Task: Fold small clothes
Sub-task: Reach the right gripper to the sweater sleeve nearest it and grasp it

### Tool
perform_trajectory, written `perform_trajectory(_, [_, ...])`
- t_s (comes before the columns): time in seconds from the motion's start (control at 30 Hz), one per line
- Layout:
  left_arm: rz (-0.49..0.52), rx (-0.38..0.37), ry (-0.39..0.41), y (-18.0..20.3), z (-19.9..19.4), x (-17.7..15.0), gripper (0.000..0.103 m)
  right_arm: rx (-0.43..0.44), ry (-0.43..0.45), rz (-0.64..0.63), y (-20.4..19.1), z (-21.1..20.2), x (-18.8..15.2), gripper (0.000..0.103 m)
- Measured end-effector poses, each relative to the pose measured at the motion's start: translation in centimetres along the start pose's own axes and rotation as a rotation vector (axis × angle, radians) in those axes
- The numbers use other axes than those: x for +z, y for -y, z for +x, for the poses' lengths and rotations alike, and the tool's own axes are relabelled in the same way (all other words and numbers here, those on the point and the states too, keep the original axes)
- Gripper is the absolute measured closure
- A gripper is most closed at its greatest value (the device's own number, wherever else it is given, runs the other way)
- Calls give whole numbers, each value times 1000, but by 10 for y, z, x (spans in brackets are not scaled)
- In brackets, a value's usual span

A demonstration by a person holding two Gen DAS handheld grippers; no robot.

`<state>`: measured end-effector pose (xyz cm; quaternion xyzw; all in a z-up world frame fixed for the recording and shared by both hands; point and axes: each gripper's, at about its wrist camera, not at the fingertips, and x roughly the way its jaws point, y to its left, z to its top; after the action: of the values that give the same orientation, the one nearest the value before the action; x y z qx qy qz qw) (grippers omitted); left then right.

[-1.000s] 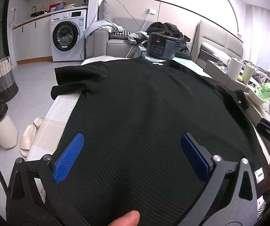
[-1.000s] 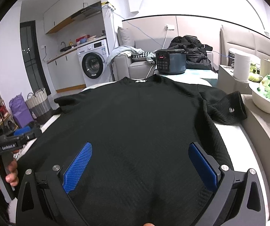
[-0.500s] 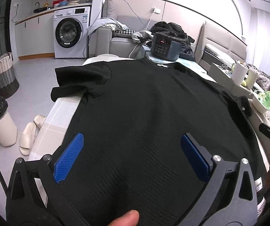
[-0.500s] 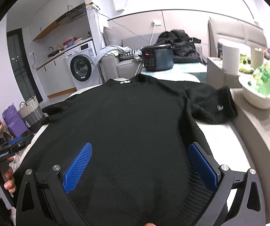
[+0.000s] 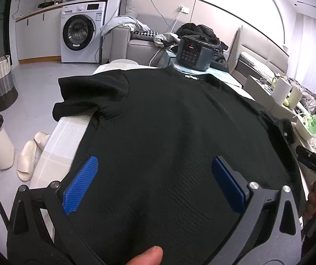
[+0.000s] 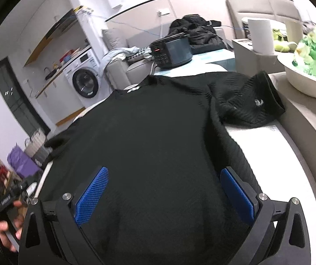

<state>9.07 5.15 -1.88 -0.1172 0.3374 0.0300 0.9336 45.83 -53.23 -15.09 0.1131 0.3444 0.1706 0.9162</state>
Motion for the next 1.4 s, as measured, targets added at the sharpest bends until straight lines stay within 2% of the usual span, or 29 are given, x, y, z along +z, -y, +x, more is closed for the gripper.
perform_trajectory(0.1, [-18, -17, -2, -4, 7, 6, 1, -17, 39, 84, 15, 1, 13, 0])
perform_trajectory(0.23, [-38, -24, -22, -6, 24, 14, 1, -12, 98, 265, 49, 5, 30, 0])
perform_trajectory(0.3, [-42, -32, -29, -6, 30, 17, 1, -64, 112, 317, 64, 9, 36, 1])
perform_trajectory(0.4, [-29, -40, -32, -2, 36, 20, 1, -146, 116, 340, 81, 15, 50, 4])
perform_trajectory(0.57, [-13, -44, -49, 4, 47, 22, 1, -188, 104, 467, 118, 29, 67, 10])
perform_trajectory(0.7, [1, -59, -65, 13, 56, 24, 1, -245, 108, 496, 131, 37, 74, 13])
perform_trajectory(0.87, [57, -100, -71, 43, 62, 33, 1, -257, 85, 536, 144, 49, 75, 21])
perform_trajectory(0.97, [97, -127, -65, 63, 64, 38, 1, -276, 95, 543, 146, 53, 75, 31])
perform_trajectory(1.07, [117, -153, -71, 79, 66, 39, 1, -300, 85, 530, 146, 54, 70, 52])
perform_trajectory(1.13, [135, -163, -74, 87, 66, 37, 1, -321, 89, 543, 150, 54, 70, 60])
perform_trajectory(1.2, [159, -163, -74, 93, 65, 33, 1, -357, 99, 558, 153, 52, 69, 76])
perform_trajectory(1.23, [173, -162, -75, 96, 65, 31, 1, -370, 103, 568, 155, 51, 67, 79])
perform_trajectory(1.27, [184, -162, -77, 99, 65, 28, 1, -381, 107, 570, 155, 51, 66, 86])
perform_trajectory(1.4, [203, -161, -88, 101, 66, 21, 1, -433, 134, 521, 147, 47, 70, 91])
